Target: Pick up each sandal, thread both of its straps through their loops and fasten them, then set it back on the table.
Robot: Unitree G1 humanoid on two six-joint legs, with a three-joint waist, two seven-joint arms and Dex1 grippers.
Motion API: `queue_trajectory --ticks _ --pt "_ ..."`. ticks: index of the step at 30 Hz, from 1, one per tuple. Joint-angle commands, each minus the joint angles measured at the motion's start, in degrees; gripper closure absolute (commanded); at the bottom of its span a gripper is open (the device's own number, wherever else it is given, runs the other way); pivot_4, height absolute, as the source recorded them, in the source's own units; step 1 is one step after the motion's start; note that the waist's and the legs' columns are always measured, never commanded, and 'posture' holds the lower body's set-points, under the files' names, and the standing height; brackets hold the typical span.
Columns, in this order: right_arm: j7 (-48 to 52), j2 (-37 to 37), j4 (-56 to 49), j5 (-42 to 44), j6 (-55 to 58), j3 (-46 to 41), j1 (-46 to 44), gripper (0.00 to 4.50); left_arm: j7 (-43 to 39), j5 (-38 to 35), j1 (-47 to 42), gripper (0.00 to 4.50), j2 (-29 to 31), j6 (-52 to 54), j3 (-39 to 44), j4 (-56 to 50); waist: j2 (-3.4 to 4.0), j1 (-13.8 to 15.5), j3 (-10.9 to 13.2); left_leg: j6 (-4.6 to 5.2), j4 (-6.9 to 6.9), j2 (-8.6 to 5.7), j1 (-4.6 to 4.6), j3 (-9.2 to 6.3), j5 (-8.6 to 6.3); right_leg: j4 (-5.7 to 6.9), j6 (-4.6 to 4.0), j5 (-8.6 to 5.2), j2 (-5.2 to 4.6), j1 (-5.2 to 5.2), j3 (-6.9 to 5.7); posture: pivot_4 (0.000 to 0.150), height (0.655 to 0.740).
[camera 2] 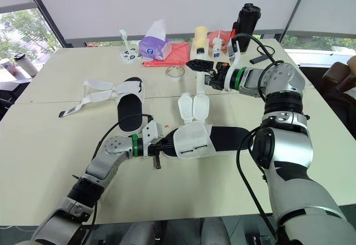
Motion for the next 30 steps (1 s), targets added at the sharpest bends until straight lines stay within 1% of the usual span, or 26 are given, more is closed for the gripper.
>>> queue_trajectory --ticks 1,10,13,15,20,21,23,24,26,28,30 --pt "0.6 0.0 -0.7 0.6 -0.8 -1.5 -2.6 0.00 0.2 2.1 1.4 4.43 -0.3 1.4 -2.0 2.1 0.00 0.1 0.0 0.00 0.00 0.00 0.00 0.00 0.00 0.00 0.00 0.00 0.00 0.00 0.00 0.150 0.7400" --pt "1.6 0.8 -2.3 0.8 -0.9 -0.9 -2.5 0.00 0.3 2.1 1.5 4.43 -0.1 1.3 -1.9 2.0 0.00 0.1 0.0 0.00 0.00 0.00 0.00 0.00 0.00 0.00 0.00 0.00 0.00 0.00 0.00 0.150 0.7400" --pt "2.4 0.9 -3.6 0.6 -0.8 0.1 -2.1 0.80 0.4 2.2 1.5 4.50 -0.1 1.3 -1.8 2.0 0.00 0.1 0.0 0.00 0.00 0.00 0.00 0.00 0.00 0.00 0.00 0.00 0.00 0.00 0.00 0.150 0.7400" --pt "2.8 1.1 -5.1 0.6 -0.5 0.9 -1.4 1.68 0.4 2.1 1.5 4.50 -0.1 1.3 -1.8 2.0 0.00 0.0 0.0 0.00 0.00 0.00 0.00 0.00 0.00 0.00 0.00 0.00 0.00 -0.01 0.00 0.150 0.7400" --pt "3.8 1.5 -9.8 0.7 0.1 2.6 0.5 4.22 0.4 2.0 1.5 4.50 -0.1 1.3 -1.7 1.9 0.00 0.1 0.0 0.00 0.00 0.00 0.00 0.00 0.00 0.00 0.00 0.00 0.00 -0.01 0.00 0.150 0.7400" --pt "4.0 1.5 -11.0 0.7 0.3 3.1 1.0 4.44 0.4 2.0 1.5 4.50 -0.1 1.3 -1.7 2.0 0.01 0.1 0.0 0.00 0.00 0.00 0.00 -0.01 0.00 0.01 0.00 0.00 0.00 -0.01 0.00 0.150 0.7400" --pt "4.5 1.4 -13.6 0.9 0.7 3.9 2.2 4.44 0.3 2.1 1.4 4.50 -0.1 1.2 -1.8 2.0 0.00 0.1 0.0 0.00 0.00 0.00 0.00 -0.01 0.00 0.00 0.00 0.00 0.00 -0.01 0.00 0.150 0.7400" --pt "5.0 1.1 -16.5 1.0 0.9 4.9 3.5 4.44 0.3 2.0 1.4 4.50 -0.1 1.2 -1.8 2.0 0.00 0.1 0.0 0.00 0.00 0.00 0.00 -0.01 0.00 0.00 0.00 0.00 0.00 -0.01 0.00 0.150 0.7400" --pt "8.5 -1.2 -29.6 0.5 -2.5 9.6 9.4 4.44 0.3 2.0 1.4 4.50 -0.2 1.1 -1.8 1.9 0.00 0.2 0.0 0.00 0.00 0.00 0.00 -0.02 0.00 0.01 0.00 0.00 0.00 -0.01 0.00 0.150 0.7400" --pt "10.7 -2.9 -37.8 -0.4 -6.0 12.7 13.3 4.44 0.3 2.1 1.4 4.50 -0.2 1.0 -1.8 1.8 0.00 0.2 0.0 0.00 -0.01 -0.02 -0.03 -0.11 0.00 0.00 0.03 -0.02 0.00 0.00 -0.01 0.150 0.7400" --pt "14.5 -6.3 -48.6 -0.9 -11.1 15.1 19.3 4.44 0.4 2.0 1.6 4.50 -0.2 1.1 -1.7 1.7 0.01 0.3 0.0 -0.01 -0.02 -0.04 -0.03 -0.05 -0.01 -0.01 0.05 -0.02 -0.02 -0.01 0.00 0.150 0.7400"
